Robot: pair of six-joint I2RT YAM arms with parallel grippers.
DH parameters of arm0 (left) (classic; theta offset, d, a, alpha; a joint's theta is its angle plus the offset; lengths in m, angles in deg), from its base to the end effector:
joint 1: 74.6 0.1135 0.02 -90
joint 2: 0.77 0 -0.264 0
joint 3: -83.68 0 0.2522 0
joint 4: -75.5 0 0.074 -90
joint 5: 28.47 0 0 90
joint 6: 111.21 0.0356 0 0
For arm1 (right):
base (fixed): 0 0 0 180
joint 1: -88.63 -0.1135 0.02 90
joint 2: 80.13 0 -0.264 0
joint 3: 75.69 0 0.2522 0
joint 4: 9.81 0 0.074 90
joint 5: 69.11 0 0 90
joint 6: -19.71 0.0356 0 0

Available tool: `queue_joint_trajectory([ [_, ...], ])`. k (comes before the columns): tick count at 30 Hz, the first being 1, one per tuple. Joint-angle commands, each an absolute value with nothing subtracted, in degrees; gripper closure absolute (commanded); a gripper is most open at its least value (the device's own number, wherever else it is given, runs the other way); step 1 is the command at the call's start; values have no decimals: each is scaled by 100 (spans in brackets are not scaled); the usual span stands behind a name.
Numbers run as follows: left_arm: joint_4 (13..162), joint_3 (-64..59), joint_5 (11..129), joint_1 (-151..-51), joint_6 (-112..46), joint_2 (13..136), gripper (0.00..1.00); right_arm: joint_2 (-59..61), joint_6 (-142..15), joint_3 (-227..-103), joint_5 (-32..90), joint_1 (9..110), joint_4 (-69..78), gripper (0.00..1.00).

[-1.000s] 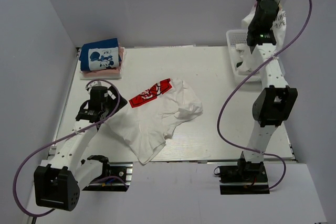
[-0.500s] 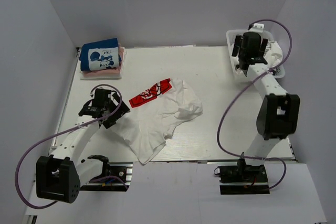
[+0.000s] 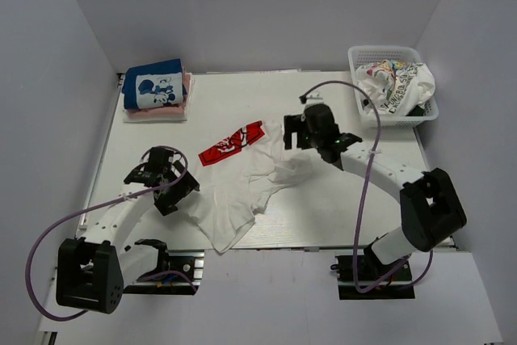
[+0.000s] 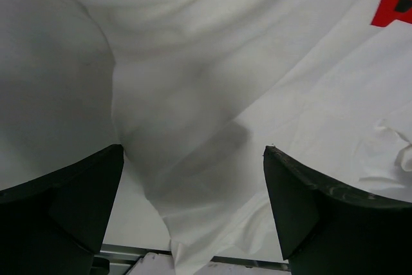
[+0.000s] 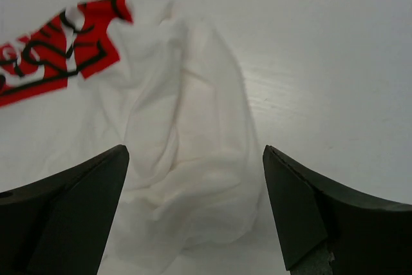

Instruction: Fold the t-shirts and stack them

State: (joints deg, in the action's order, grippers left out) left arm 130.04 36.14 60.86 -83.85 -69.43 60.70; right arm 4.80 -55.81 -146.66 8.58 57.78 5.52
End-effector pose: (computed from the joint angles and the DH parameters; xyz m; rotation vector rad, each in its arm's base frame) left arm 0.1767 -0.0283 0.1828 -0.9358 2.6354 -0.2413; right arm 0.2926 0.1659 0.2624 -0.1657 2.0730 0.2618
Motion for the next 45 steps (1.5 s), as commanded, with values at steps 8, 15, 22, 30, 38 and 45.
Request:
queue_joint_trajectory([
  [8,12707,3960,5907,-8418,-7174,6618,5,1189,-4982,-14149,999,5128,932,10],
  [15,11985,3715,6144,-8418,-7060,7358,100,1233,-4964,-14095,1026,5102,905,63],
  [22,11985,2669,6144,-8418,-6752,6736,100,356,-5042,-14078,219,5110,782,100],
  [30,11633,1149,6092,-8418,-6235,5224,100,-2070,-5999,-14411,-1338,5128,177,100],
  [38,11809,-390,5249,-8356,-5909,4292,100,-3485,-7255,-15263,-2024,5136,-694,100],
  [45,12046,-709,4844,-8356,-5706,3966,100,-3996,-7724,-15388,-2366,5154,-870,100],
])
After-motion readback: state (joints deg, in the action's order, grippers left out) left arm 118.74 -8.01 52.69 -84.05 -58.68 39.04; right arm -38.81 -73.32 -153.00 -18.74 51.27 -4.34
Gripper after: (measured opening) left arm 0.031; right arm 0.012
